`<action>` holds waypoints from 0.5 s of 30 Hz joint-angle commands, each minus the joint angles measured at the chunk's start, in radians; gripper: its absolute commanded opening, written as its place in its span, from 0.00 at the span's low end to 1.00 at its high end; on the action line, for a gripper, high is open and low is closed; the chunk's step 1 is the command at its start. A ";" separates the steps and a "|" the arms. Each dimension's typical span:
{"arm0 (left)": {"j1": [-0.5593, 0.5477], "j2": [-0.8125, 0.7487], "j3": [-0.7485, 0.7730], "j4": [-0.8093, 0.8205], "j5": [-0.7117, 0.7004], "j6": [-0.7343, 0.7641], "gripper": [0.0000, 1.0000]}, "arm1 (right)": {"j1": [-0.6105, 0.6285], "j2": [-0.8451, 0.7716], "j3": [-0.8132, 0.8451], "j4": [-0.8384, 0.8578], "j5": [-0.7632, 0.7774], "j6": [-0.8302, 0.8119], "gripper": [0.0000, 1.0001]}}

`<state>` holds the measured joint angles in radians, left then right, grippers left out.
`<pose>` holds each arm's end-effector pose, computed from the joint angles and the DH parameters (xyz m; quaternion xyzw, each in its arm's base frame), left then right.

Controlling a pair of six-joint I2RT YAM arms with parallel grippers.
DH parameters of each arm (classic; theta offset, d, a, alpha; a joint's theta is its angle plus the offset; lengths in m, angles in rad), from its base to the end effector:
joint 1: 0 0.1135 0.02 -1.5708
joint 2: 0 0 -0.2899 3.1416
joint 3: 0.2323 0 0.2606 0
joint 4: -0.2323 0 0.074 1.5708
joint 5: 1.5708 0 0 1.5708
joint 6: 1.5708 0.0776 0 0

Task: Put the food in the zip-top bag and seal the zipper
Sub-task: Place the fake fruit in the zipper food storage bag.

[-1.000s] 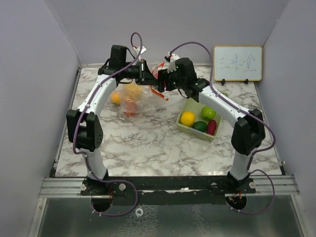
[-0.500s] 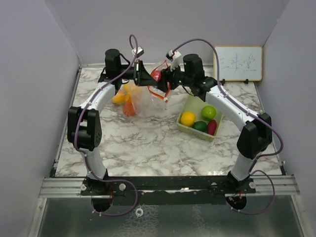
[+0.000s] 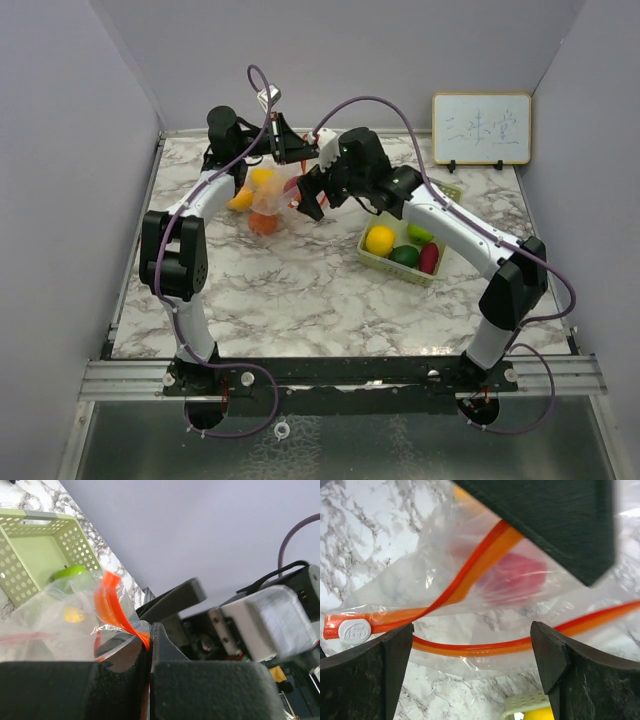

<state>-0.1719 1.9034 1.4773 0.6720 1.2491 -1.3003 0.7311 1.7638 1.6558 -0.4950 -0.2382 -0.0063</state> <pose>0.4465 -0.1522 0.3613 0.1228 0.6682 -0.6960 0.2326 0.3282 0.3189 0.3456 -0.3683 0.7999 0.2621 0.3947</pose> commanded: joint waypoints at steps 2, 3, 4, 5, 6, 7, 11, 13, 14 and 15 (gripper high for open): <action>-0.003 -0.006 -0.039 0.056 -0.058 -0.004 0.00 | -0.018 -0.116 0.012 -0.008 0.138 0.036 1.00; -0.002 -0.004 -0.043 0.051 -0.056 0.001 0.00 | -0.018 -0.125 0.015 -0.017 0.193 0.059 1.00; -0.004 -0.004 -0.044 0.041 -0.054 0.008 0.00 | -0.018 -0.133 0.015 -0.025 0.240 0.081 1.00; -0.004 -0.005 -0.046 0.028 -0.054 0.017 0.00 | -0.019 -0.143 0.013 -0.034 0.292 0.101 1.00; -0.007 -0.007 -0.048 0.017 -0.056 0.022 0.00 | -0.019 -0.156 0.009 -0.044 0.344 0.121 1.00; -0.010 -0.008 -0.051 0.013 -0.054 0.028 0.00 | -0.021 -0.171 -0.002 -0.051 0.402 0.143 1.00; -0.036 -0.011 -0.066 -0.057 -0.050 0.080 0.00 | -0.078 -0.182 -0.001 -0.206 0.552 0.287 1.00; -0.046 -0.009 -0.066 -0.123 -0.045 0.135 0.00 | -0.170 -0.173 -0.009 -0.311 0.533 0.373 1.00; -0.050 -0.008 -0.064 -0.167 -0.042 0.166 0.00 | -0.218 -0.170 -0.025 -0.351 0.502 0.411 1.00; -0.051 -0.005 -0.058 -0.224 -0.041 0.213 0.00 | -0.267 -0.170 -0.049 -0.376 0.452 0.437 1.00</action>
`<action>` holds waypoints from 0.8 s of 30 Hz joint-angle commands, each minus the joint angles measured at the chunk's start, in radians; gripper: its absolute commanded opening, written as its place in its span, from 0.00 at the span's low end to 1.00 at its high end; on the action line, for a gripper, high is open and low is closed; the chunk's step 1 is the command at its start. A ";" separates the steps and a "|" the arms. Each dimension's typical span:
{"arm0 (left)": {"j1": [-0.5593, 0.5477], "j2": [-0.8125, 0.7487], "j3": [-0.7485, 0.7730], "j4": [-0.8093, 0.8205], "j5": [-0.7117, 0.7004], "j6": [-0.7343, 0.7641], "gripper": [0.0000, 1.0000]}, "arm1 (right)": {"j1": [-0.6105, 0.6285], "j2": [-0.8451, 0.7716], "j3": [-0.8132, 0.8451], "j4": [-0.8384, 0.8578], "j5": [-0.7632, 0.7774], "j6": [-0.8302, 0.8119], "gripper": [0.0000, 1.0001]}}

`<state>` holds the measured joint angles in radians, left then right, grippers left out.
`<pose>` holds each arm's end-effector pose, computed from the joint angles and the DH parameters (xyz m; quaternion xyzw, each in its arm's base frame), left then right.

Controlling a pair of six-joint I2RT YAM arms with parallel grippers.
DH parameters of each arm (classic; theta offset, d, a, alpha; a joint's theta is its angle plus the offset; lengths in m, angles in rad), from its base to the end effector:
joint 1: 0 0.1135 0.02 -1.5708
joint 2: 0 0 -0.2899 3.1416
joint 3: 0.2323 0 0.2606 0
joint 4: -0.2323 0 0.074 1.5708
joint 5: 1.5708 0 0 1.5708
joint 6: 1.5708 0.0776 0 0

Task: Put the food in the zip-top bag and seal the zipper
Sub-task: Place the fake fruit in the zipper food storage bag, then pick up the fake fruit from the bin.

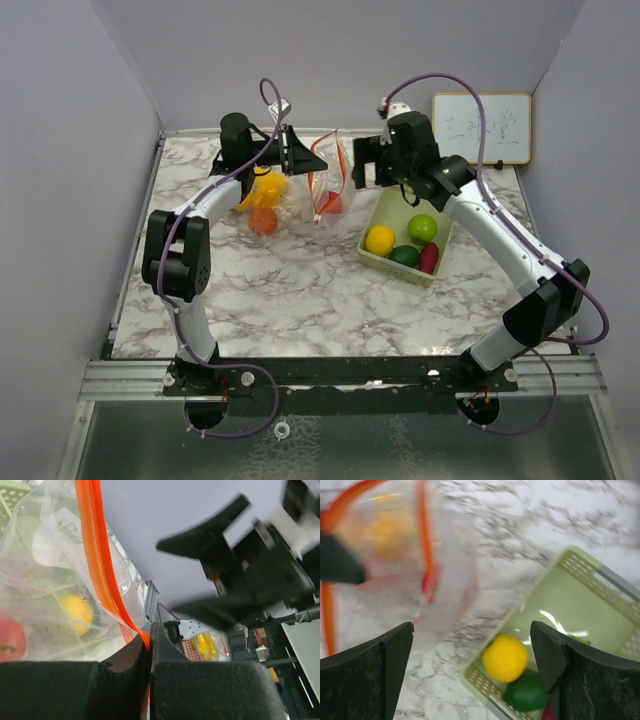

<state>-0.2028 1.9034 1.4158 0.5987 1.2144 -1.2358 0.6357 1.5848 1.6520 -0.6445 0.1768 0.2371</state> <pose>0.4430 -0.1653 0.3329 0.0994 0.6861 -0.6894 0.2098 0.3292 0.2260 0.3982 -0.1321 0.8667 0.1303 0.4630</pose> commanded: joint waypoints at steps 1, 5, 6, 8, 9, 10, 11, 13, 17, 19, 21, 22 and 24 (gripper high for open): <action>-0.019 -0.002 0.024 -0.248 -0.005 0.210 0.00 | -0.207 0.007 -0.072 -0.249 0.005 0.215 1.00; -0.019 0.053 0.185 -0.827 -0.072 0.696 0.00 | -0.252 -0.009 -0.209 -0.270 0.004 0.247 1.00; -0.019 0.073 0.227 -0.952 -0.102 0.789 0.00 | -0.262 -0.009 -0.235 -0.268 -0.006 0.255 1.00; -0.019 0.108 0.283 -1.117 -0.158 0.913 0.00 | -0.283 0.001 -0.273 -0.250 -0.025 0.266 1.00; -0.019 0.121 0.304 -1.170 -0.173 0.952 0.00 | -0.293 0.011 -0.284 -0.239 -0.027 0.264 1.00; -0.018 0.129 0.319 -1.203 -0.182 0.976 0.00 | -0.301 0.028 -0.287 -0.230 -0.027 0.260 1.00; -0.018 0.133 0.329 -1.223 -0.191 0.991 0.00 | -0.307 0.045 -0.287 -0.226 -0.024 0.256 1.00; -0.018 0.132 0.334 -1.232 -0.203 0.997 0.00 | -0.320 0.082 -0.289 -0.218 -0.025 0.252 1.00; -0.018 0.132 0.336 -1.230 -0.196 0.997 0.00 | -0.335 0.145 -0.310 -0.185 0.007 0.249 1.00; -0.019 0.130 0.336 -1.230 -0.192 0.996 0.00 | -0.343 0.178 -0.310 -0.154 0.018 0.241 1.00; -0.018 0.124 0.335 -1.227 -0.186 0.994 0.00 | -0.349 0.218 -0.296 -0.135 0.026 0.232 1.00; -0.019 0.121 0.333 -1.224 -0.182 0.990 0.00 | -0.352 0.240 -0.285 -0.133 0.032 0.230 1.00; -0.019 0.117 0.334 -1.218 -0.178 0.983 0.00 | -0.360 0.272 -0.277 -0.126 0.041 0.221 1.00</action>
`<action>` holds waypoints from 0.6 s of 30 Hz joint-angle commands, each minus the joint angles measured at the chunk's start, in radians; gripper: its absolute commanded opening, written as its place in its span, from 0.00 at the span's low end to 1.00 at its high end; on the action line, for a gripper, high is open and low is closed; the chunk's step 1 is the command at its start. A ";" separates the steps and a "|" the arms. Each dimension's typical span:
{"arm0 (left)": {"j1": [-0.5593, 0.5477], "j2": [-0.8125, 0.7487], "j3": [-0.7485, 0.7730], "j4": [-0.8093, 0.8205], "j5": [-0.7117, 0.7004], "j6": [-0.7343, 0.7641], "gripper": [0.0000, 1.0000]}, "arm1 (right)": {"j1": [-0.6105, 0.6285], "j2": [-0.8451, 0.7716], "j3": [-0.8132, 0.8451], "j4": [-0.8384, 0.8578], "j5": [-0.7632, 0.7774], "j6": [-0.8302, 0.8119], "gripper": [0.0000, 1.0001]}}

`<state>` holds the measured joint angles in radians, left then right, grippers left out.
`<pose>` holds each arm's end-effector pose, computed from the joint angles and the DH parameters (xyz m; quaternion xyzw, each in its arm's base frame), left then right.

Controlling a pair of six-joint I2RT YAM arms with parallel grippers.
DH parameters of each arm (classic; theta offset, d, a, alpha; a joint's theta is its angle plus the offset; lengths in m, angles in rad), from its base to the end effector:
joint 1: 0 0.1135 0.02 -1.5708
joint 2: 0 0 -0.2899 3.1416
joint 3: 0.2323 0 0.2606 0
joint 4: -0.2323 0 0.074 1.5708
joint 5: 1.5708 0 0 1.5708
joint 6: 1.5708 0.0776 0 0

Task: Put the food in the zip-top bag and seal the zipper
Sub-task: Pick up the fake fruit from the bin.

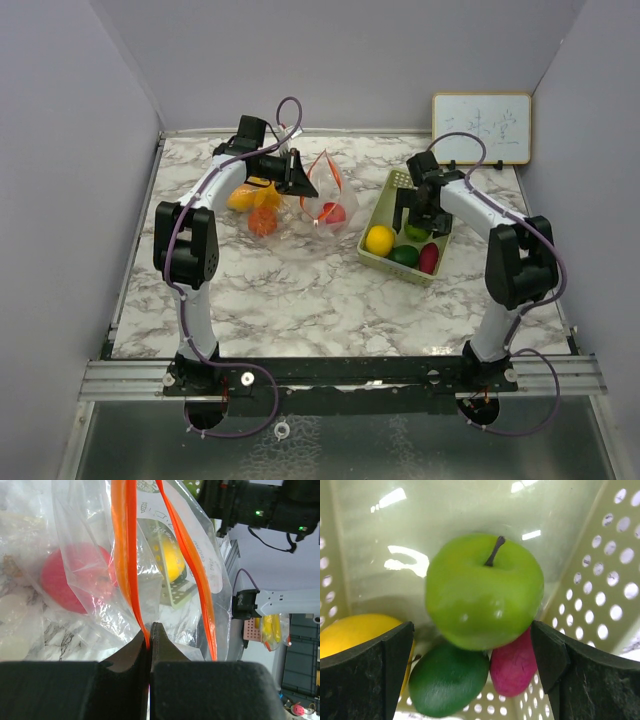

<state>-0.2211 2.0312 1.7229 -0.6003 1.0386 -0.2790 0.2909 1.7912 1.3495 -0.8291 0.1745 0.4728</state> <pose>0.4521 -0.1701 0.2640 0.1375 0.8253 -0.5246 0.1573 0.3705 0.0969 0.1985 0.1024 0.9798 -0.0245 0.1703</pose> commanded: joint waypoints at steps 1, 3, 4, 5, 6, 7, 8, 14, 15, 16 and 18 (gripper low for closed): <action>-0.001 -0.012 0.027 -0.017 -0.001 0.023 0.00 | -0.019 0.077 0.025 0.066 0.051 -0.020 1.00; -0.001 -0.013 0.029 -0.015 0.000 0.019 0.00 | -0.030 0.093 0.018 0.082 0.057 -0.029 0.98; -0.001 -0.014 0.031 -0.015 0.003 0.017 0.00 | -0.037 0.099 0.019 0.088 0.057 -0.034 0.93; 0.000 -0.015 0.033 -0.013 0.003 0.013 0.00 | -0.039 0.102 0.018 0.094 0.056 -0.041 0.84; 0.000 -0.015 0.035 -0.013 0.004 0.010 0.00 | -0.039 0.102 0.020 0.099 0.056 -0.049 0.75; 0.000 -0.016 0.036 -0.012 0.004 0.008 0.00 | -0.039 0.096 0.021 0.101 0.057 -0.054 0.65; 0.000 -0.018 0.036 -0.011 0.005 0.008 0.00 | -0.039 0.084 0.020 0.107 0.059 -0.060 0.55; 0.001 -0.023 0.038 -0.006 0.008 0.003 0.00 | -0.039 -0.074 -0.018 0.196 -0.051 -0.158 0.30; 0.001 -0.023 0.038 -0.008 0.008 0.005 0.00 | -0.038 -0.101 -0.019 0.205 -0.097 -0.178 0.28; 0.000 -0.022 0.039 -0.008 0.006 0.005 0.00 | -0.036 -0.130 -0.023 0.213 -0.147 -0.187 0.26; -0.001 -0.019 0.043 -0.010 0.005 0.006 0.00 | -0.025 -0.192 -0.022 0.236 -0.239 -0.189 0.23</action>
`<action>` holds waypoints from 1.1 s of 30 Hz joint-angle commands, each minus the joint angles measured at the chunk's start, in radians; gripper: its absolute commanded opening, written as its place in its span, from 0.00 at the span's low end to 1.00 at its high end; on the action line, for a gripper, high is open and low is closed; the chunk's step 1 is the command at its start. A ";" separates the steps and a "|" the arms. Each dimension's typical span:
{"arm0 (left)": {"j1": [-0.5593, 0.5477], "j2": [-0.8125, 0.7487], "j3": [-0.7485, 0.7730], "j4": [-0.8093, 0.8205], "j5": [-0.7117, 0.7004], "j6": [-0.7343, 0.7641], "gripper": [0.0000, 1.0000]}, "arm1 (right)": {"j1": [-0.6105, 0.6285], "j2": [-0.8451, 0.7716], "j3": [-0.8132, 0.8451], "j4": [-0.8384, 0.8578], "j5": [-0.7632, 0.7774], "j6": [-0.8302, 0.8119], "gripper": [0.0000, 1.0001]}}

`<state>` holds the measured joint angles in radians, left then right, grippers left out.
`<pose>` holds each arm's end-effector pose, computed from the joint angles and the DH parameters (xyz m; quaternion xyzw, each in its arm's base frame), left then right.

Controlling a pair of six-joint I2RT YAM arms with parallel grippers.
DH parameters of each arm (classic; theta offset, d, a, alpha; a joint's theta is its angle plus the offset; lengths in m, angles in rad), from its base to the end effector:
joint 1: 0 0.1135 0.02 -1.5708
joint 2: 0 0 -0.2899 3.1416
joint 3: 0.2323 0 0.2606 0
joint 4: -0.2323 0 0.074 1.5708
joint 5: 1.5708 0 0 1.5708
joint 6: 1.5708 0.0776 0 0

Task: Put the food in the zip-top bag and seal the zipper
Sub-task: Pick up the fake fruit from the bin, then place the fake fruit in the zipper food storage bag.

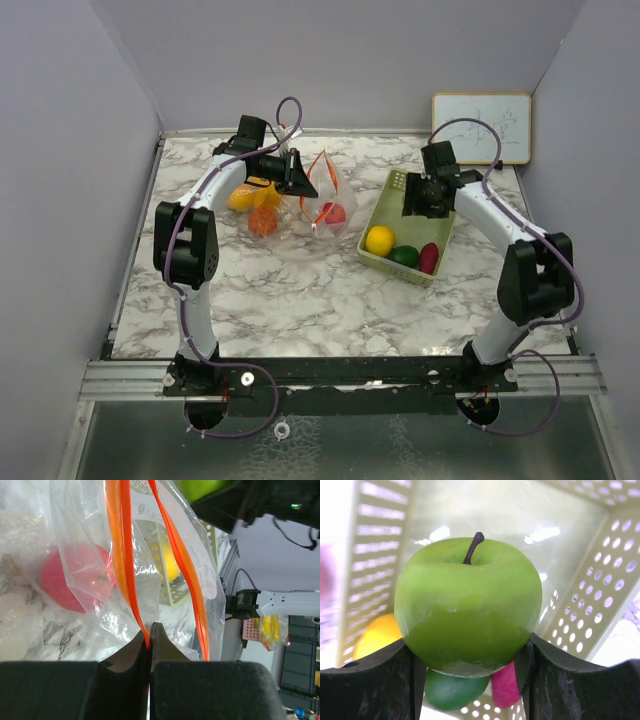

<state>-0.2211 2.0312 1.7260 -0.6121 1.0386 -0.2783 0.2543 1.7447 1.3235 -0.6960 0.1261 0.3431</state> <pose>0.4513 -0.1700 0.2642 0.1357 0.8264 -0.5243 0.1539 0.3821 0.0892 0.2144 0.0573 0.9709 0.0074 0.2325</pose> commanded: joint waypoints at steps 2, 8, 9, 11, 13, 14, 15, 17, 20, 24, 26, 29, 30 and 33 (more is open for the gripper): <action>-0.001 -0.019 0.045 0.001 0.004 0.006 0.00 | 0.043 -0.191 0.025 0.121 -0.271 -0.054 0.22; 0.000 -0.018 0.063 -0.002 -0.001 0.005 0.00 | 0.204 -0.186 0.148 0.253 -0.609 -0.017 0.22; -0.001 -0.019 0.066 -0.002 -0.003 0.004 0.00 | 0.220 -0.166 0.170 0.292 -0.674 0.005 0.22; -0.001 -0.019 0.071 -0.002 -0.003 0.003 0.00 | 0.234 -0.135 0.182 0.408 -0.773 0.077 0.22; -0.001 -0.019 0.074 -0.001 -0.002 0.002 0.00 | 0.237 -0.107 0.161 0.549 -0.835 0.162 0.22; 0.000 -0.018 0.075 0.000 -0.002 0.001 0.00 | 0.236 -0.092 0.148 0.605 -0.855 0.197 0.22; -0.001 -0.017 0.075 0.000 -0.002 0.003 0.00 | 0.236 -0.072 0.135 0.661 -0.876 0.225 0.22; -0.001 -0.016 0.073 0.000 -0.003 0.002 0.00 | 0.236 -0.036 0.104 0.727 -0.901 0.279 0.22; -0.001 -0.018 0.067 0.017 0.002 -0.004 0.00 | 0.237 -0.002 0.016 0.824 -0.914 0.338 0.22; -0.001 -0.022 0.052 0.077 0.030 -0.049 0.00 | 0.237 0.055 -0.016 0.879 -0.954 0.360 0.21; -0.001 -0.021 0.060 0.077 0.031 -0.053 0.00 | 0.237 0.057 -0.015 0.832 -0.924 0.326 0.21; -0.001 -0.016 0.077 0.053 0.024 -0.035 0.00 | 0.236 0.045 0.030 0.623 -0.781 0.209 0.20; 0.000 -0.014 0.082 0.043 0.024 -0.029 0.00 | 0.237 0.040 0.042 0.559 -0.725 0.178 0.20; -0.001 -0.009 0.090 0.023 0.018 -0.012 0.00 | 0.236 0.048 0.100 0.351 -0.554 0.107 0.20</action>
<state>-0.2153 2.0319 1.7691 -0.5774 1.0206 -0.3031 0.4892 1.8042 1.3468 -0.0429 -0.6872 0.5861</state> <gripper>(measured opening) 0.009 0.594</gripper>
